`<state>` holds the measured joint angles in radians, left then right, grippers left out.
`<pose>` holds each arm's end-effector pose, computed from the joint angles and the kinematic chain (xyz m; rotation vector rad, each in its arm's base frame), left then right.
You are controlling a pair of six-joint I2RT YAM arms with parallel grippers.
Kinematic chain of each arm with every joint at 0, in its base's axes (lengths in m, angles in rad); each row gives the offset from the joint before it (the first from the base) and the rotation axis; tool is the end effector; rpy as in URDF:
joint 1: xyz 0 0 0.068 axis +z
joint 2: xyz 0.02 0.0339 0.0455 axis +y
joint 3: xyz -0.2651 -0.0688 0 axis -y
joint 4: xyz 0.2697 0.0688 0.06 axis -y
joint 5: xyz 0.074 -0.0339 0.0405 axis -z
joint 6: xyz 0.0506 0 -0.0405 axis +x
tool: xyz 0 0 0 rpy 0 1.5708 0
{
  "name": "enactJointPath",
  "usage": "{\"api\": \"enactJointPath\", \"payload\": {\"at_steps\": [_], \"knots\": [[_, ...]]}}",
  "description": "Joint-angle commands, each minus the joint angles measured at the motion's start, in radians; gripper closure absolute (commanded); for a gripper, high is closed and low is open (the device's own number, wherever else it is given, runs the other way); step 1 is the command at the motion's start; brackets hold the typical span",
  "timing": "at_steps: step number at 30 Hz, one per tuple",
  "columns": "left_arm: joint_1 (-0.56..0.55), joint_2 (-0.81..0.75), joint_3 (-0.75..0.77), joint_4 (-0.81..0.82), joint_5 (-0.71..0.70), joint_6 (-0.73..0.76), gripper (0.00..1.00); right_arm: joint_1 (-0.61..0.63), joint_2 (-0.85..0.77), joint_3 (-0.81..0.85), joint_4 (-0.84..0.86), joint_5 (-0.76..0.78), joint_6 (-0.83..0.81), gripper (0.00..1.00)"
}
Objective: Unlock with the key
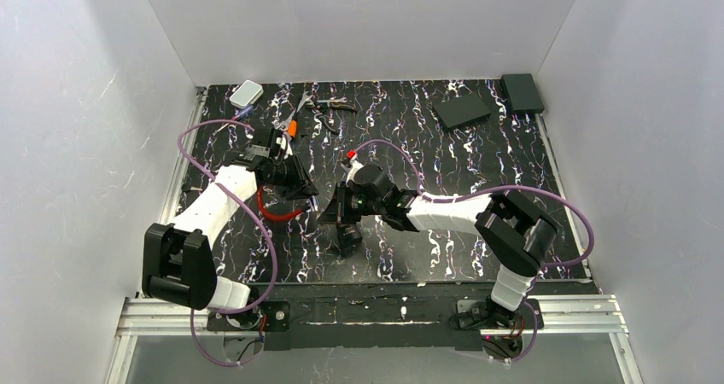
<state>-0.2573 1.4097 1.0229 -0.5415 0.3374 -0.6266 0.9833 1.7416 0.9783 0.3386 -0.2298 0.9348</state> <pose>0.3079 -0.0984 0.2315 -0.3320 2.5792 -0.7692 0.2197 0.3508 0.1809 -0.2266 2.2911 1.3650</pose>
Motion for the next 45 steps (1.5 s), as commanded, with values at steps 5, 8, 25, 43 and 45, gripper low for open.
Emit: {"api": "enactJointPath", "payload": {"at_steps": [5,8,25,43,45], "knots": [[-0.004,-0.061,-0.010,-0.023,0.045,0.028,1.00,-0.009,-0.017,0.027,0.026,0.058,-0.026,0.99],[-0.004,-0.067,-0.010,-0.022,0.043,0.030,1.00,-0.009,-0.017,0.030,0.021,0.060,-0.031,0.99],[-0.005,-0.067,-0.021,0.004,0.091,0.028,1.00,-0.009,-0.013,0.089,-0.021,0.111,-0.085,0.99],[-0.006,-0.061,-0.032,0.048,0.173,0.033,1.00,-0.011,-0.090,0.022,0.093,0.220,-0.191,0.99],[-0.007,-0.059,-0.033,0.048,0.182,0.034,1.00,-0.009,-0.108,0.013,0.094,0.256,-0.247,0.99]]}}
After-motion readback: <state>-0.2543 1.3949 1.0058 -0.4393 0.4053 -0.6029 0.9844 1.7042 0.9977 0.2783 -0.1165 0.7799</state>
